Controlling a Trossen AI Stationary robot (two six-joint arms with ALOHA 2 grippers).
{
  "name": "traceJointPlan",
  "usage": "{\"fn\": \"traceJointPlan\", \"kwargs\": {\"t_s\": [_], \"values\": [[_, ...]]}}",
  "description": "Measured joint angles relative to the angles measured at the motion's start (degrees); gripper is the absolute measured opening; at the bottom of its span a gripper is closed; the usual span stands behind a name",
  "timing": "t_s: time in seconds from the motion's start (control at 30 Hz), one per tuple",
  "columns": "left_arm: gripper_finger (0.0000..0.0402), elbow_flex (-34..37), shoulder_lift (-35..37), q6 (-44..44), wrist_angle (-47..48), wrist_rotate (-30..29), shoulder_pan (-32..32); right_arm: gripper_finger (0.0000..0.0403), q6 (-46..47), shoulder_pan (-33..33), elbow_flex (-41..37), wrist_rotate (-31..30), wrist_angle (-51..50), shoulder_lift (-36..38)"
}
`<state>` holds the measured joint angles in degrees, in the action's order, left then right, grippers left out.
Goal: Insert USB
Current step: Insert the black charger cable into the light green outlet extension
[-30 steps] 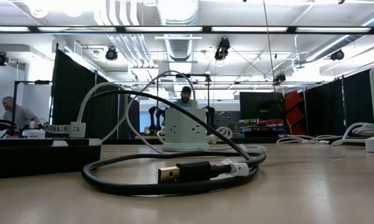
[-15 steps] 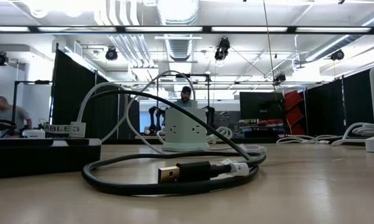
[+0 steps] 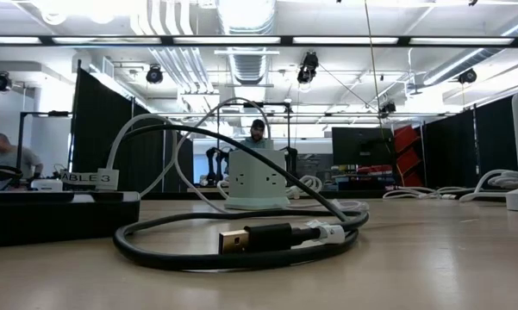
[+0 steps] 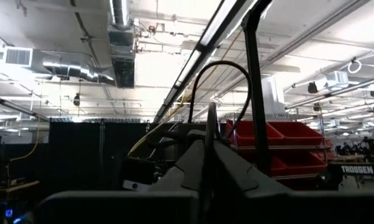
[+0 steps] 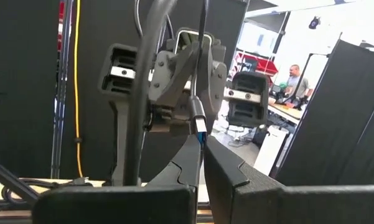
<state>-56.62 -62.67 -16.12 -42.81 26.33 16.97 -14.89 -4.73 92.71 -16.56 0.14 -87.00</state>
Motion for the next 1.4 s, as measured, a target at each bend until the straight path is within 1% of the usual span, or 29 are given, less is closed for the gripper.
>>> {"fn": "traceJointPlan", "kwargs": {"t_s": [0.1,0.2,0.3,0.37,0.43,0.5,0.57,0.67,0.8,0.9,1.0,1.07,1.23,1.4], "values": [[0.0003,0.00,-0.02,-1.19,0.39,-0.26,0.00,0.0001,0.37,0.00,0.00,-0.74,-1.23,0.00],[0.0002,0.00,-0.02,-1.38,1.57,-0.27,0.00,0.0020,0.38,-0.01,0.00,-1.50,-3.64,0.00],[0.0002,-0.04,0.27,-1.11,3.06,-0.29,0.00,0.0062,0.37,-0.02,-0.02,-2.58,-5.59,0.00],[0.0002,-0.04,0.52,-0.93,5.11,-0.33,0.00,0.0096,0.37,-0.02,0.16,-5.53,-7.80,0.00],[0.0002,-0.04,0.76,-0.02,8.30,-0.61,0.01,0.0129,0.30,-0.02,1.64,-7.22,-12.56,0.00],[0.0002,-0.04,1.18,1.11,12.34,-1.89,0.00,0.0159,0.08,0.00,4.02,-7.50,-18.22,-0.07],[0.0002,-0.04,1.44,2.14,16.12,-3.31,0.02,0.0181,0.34,0.00,7.01,-7.49,-23.38,-0.32],[0.0002,-0.07,1.16,3.17,19.97,-5.02,0.04,0.0202,2.37,0.23,11.46,-7.42,-30.13,-1.23],[0.0002,-0.07,0.22,3.44,21.28,-5.92,0.02,0.0211,3.33,0.61,17.08,-7.45,-38.36,-4.02],[0.0001,-0.07,-0.31,3.43,21.55,-6.39,0.02,0.0212,5.46,0.58,21.35,-6.19,-45.26,-6.27],[0.0001,-0.07,-0.10,3.43,21.58,-7.15,0.02,0.0209,7.98,0.48,23.68,-5.31,-50.23,-7.69],[0.0001,-0.07,0.02,3.43,21.48,-7.82,0.00,0.0207,8.72,0.50,23.93,-5.34,-49.10,-8.09],[0.0001,-0.06,-0.75,3.15,23.02,-9.16,-0.11,0.0196,11.78,1.31,24.00,-5.83,-40.99,-9.50],[0.0001,-0.04,-1.11,2.48,24.27,-10.25,-0.18,0.0182,14.66,1.71,23.91,-5.97,-39.39,-12.66]]}}
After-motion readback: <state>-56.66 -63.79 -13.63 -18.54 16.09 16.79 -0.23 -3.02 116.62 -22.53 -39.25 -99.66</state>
